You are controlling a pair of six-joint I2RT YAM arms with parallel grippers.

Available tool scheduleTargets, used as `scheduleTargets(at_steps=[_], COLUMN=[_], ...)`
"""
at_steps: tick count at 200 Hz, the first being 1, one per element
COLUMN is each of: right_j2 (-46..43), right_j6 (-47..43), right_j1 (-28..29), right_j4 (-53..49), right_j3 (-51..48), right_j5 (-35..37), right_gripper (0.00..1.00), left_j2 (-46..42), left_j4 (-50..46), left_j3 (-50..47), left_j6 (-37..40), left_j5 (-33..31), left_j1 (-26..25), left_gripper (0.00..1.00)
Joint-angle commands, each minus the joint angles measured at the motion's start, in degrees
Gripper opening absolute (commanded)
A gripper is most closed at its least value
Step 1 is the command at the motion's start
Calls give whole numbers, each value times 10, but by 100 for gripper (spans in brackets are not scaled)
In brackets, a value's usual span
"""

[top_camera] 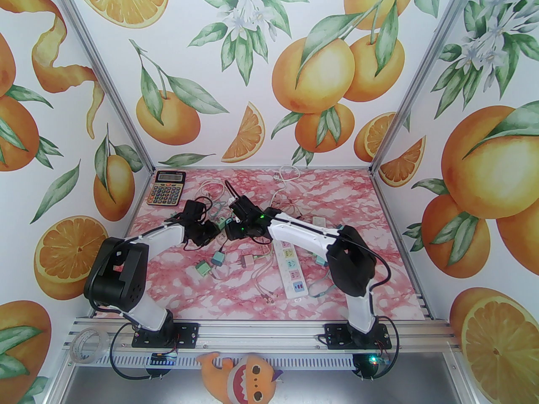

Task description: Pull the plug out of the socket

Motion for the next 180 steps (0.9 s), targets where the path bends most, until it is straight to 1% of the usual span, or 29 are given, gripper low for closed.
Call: scheduleTargets(at_steps=[1,37,58,102,112,137,147,166,170,180], right_j2=[26,59,72,109,117,144,155,168,170,175], right_j6=[-27,-72,-100,-119,-120,-125,-128,-136,-138,-141], right_j1=[-10,-25,-25,-27,-27,-28,-27,-27,-27,-27], right_j4=[-29,-29,-24,-30,-31,-44,-49,-53,-52,-55], right_j3=[30,64,74,113,123,158,170,184,185,188], right_j5=[27,-24,-34,-34,-34,-34,-33,-30,-31,-30], right_gripper=[50,50,51,51,49,47,45,44,42,35], left_j2=[-28,-38,-42,-42,-42,-41,-40,-35,-34,-32], left_j4=[-32,-55,-52,-57,-58,-60,-60,-52,-50,-45], left_j3=[-7,0,-4,0,2,3,4,6,7,7], left_j6=[2,33,39,53,57,62,62,65,66,66], left_j5=[-6,6,16,30,32,37,40,56,58,65], left_j1=[11,26,29,36,37,41,42,42,42,42], left_gripper=[27,28,29,29,29,29,29,30,30,29])
